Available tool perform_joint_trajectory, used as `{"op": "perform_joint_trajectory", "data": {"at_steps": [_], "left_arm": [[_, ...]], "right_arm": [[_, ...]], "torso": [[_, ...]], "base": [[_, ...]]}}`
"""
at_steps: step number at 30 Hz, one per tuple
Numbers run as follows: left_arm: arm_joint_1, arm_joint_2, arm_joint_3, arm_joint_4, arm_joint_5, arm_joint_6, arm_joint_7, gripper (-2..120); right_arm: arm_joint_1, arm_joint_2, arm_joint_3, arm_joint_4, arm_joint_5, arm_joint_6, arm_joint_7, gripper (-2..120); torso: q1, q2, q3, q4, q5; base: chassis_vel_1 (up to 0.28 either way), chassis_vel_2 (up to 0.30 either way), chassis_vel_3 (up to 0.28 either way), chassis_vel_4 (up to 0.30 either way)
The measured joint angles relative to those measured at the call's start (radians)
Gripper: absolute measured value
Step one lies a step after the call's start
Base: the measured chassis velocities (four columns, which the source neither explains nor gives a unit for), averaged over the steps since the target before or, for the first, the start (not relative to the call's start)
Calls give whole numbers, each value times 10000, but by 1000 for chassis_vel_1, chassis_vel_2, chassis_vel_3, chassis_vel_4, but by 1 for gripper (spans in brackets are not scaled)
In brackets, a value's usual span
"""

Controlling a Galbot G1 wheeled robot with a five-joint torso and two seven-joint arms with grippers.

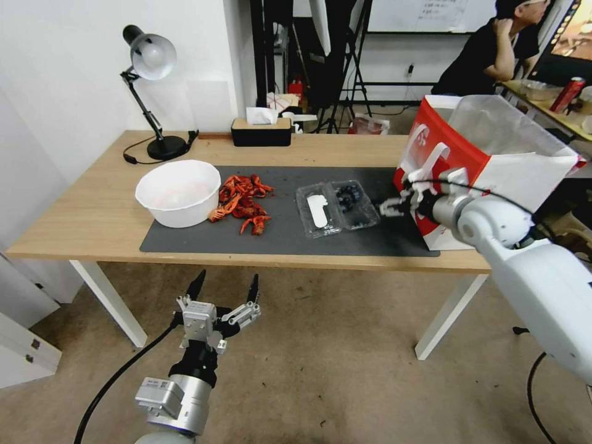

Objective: Close the takeout container lid, then place the container into the takeout bag.

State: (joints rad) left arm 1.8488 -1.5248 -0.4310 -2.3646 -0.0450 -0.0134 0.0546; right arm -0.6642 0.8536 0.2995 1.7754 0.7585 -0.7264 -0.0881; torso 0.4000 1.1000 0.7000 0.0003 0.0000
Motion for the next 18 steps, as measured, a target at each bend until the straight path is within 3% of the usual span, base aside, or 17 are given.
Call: {"op": "perform_joint_trajectory", "data": {"at_steps": [6, 10, 15, 18], "left_arm": [[25, 25, -96, -3, -48, -59, -2, 100], [34, 10, -76, 1, -58, -119, -10, 100], [40, 92, -35, -3, -111, -136, -22, 100], [39, 166, -33, -3, -158, -148, -27, 100]], "right_arm": [[-983, 38, 994, 1247, 894, 1093, 527, 100], [-2015, 35, 1311, 1768, 1081, 2577, 608, 100], [-3437, 288, 1719, 2086, 924, 4435, 177, 100], [-4072, 453, 1943, 2221, 861, 5085, -305, 100]], "torso": [[-1, 1, -1, -3, -3], [-1, 1, -1, -4, 2], [-1, 1, -1, -2, 0], [0, 1, -1, -2, 0]], "base": [[0, 0, 0, 0], [0, 0, 0, 0], [0, 0, 0, 0], [0, 0, 0, 0]]}}
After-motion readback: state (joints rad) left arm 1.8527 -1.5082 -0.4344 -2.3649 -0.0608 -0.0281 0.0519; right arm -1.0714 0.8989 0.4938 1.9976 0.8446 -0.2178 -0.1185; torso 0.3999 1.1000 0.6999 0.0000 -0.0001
